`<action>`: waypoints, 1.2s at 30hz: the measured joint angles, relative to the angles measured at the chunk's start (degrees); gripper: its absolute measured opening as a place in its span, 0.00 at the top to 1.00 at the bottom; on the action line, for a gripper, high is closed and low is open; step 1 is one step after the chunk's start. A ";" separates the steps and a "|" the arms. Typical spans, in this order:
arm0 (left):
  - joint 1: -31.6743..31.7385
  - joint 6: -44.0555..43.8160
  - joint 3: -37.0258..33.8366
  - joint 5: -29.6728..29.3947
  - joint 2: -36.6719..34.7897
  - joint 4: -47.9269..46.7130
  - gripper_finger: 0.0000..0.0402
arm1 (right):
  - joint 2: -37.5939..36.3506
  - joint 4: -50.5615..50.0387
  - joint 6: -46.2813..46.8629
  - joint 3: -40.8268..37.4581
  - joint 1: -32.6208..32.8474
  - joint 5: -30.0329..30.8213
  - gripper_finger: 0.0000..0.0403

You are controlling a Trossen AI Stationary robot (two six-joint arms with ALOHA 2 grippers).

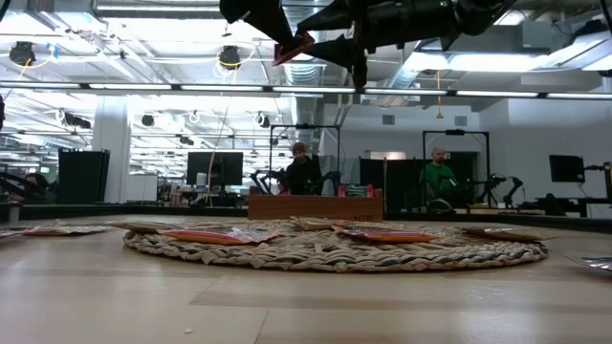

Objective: Pick & Place Tea
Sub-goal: Put the red tea bag into the right section of the wooden organizer

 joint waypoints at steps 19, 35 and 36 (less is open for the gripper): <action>0.02 -0.09 0.00 -0.04 0.00 0.84 0.95 | -0.04 0.00 -1.50 -0.04 -0.13 0.15 0.99; 0.02 -0.63 0.00 -0.08 0.00 0.98 0.95 | -0.06 0.00 -0.85 -0.04 -0.13 0.41 1.00; 0.02 -0.63 0.00 -0.16 0.00 0.98 0.95 | -0.06 -0.01 -0.85 -0.05 -0.13 0.43 1.00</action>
